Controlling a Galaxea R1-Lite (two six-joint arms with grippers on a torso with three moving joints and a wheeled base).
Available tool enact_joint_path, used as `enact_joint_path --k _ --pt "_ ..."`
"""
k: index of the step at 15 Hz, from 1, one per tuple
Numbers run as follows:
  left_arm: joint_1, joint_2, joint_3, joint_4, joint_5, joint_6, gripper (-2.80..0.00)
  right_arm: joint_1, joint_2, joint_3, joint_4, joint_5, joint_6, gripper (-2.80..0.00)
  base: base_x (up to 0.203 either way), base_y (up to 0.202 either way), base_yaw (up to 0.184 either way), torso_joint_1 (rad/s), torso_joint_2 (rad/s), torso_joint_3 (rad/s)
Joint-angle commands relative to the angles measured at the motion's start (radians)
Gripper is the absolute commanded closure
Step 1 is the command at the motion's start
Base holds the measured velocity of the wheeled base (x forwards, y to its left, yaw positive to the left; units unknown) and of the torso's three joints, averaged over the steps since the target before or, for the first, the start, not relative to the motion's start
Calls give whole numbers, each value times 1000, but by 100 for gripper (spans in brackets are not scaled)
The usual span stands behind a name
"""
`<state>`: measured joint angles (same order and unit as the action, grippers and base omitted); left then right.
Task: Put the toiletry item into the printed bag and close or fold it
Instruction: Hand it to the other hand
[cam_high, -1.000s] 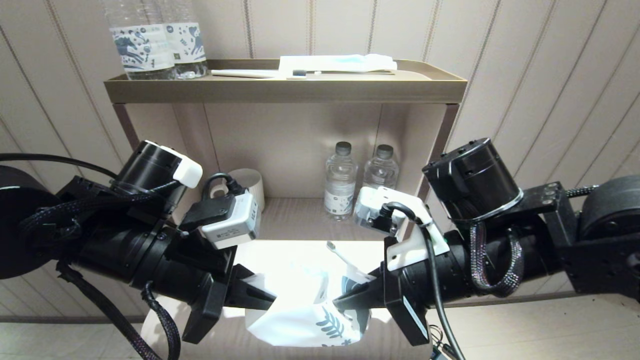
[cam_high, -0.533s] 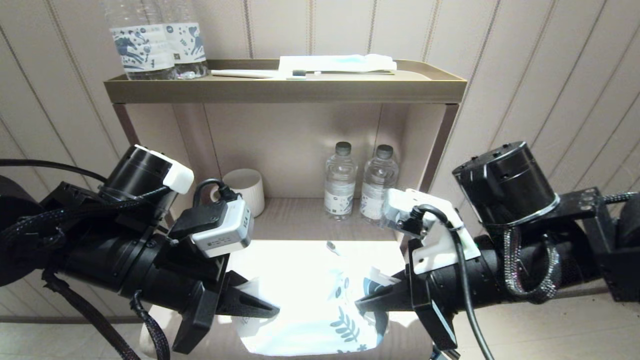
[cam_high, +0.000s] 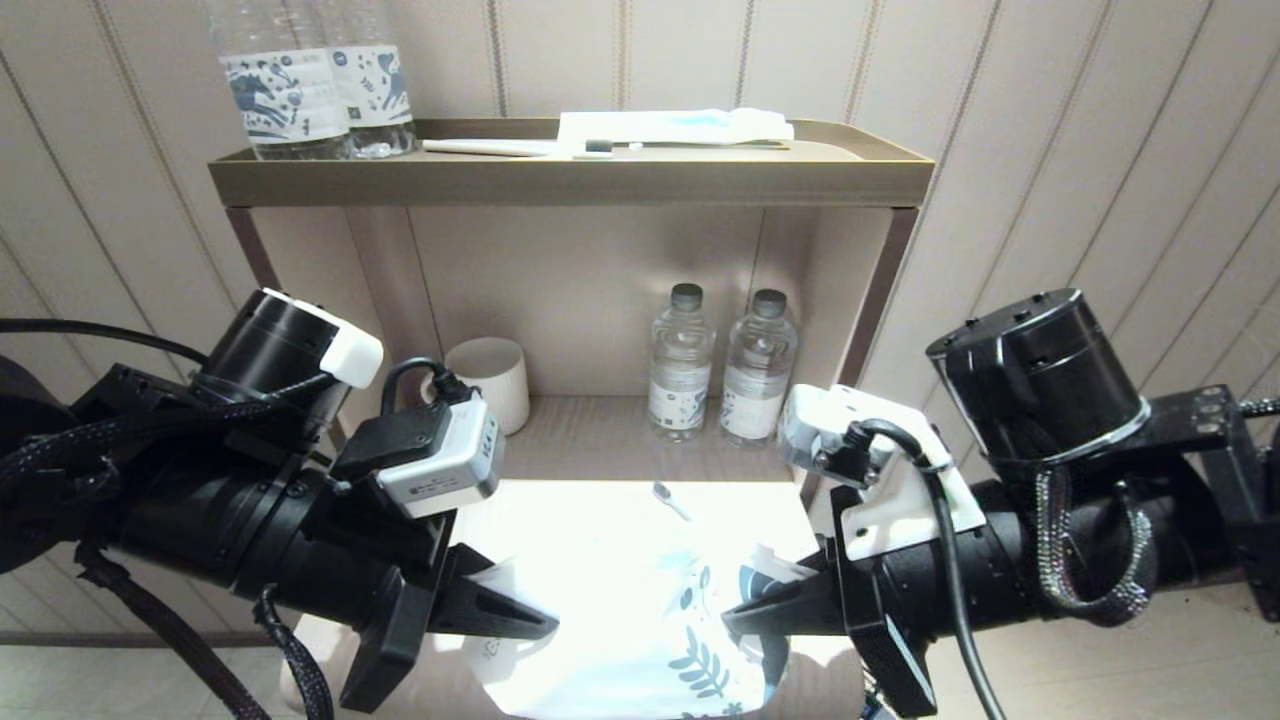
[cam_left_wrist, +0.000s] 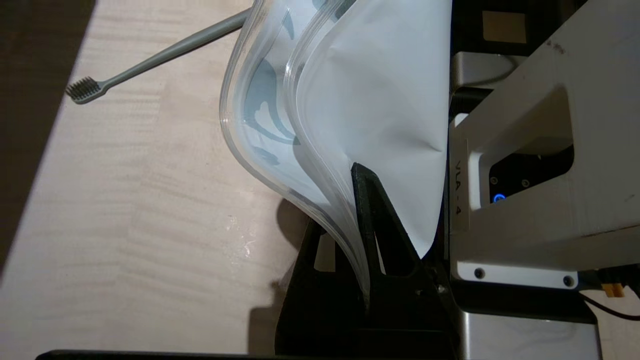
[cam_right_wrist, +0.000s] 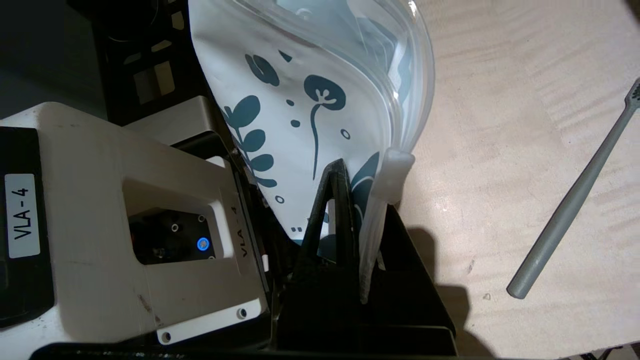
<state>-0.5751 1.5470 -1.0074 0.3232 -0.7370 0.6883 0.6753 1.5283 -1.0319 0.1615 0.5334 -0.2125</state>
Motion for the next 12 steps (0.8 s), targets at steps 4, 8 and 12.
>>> enact_joint_path --k 4,8,12 --pt "-5 1 -3 2 -8 4 0 5 8 -27 21 10 -7 0 0 0 0 0 0 0" --pt "-5 9 3 4 -16 39 0 4 9 -88 157 11 -54 0 0 0 0 0 0 0" --pt "-5 10 -2 4 -32 43 0 3 7 -89 188 11 -65 0 0 0 0 0 0 0"
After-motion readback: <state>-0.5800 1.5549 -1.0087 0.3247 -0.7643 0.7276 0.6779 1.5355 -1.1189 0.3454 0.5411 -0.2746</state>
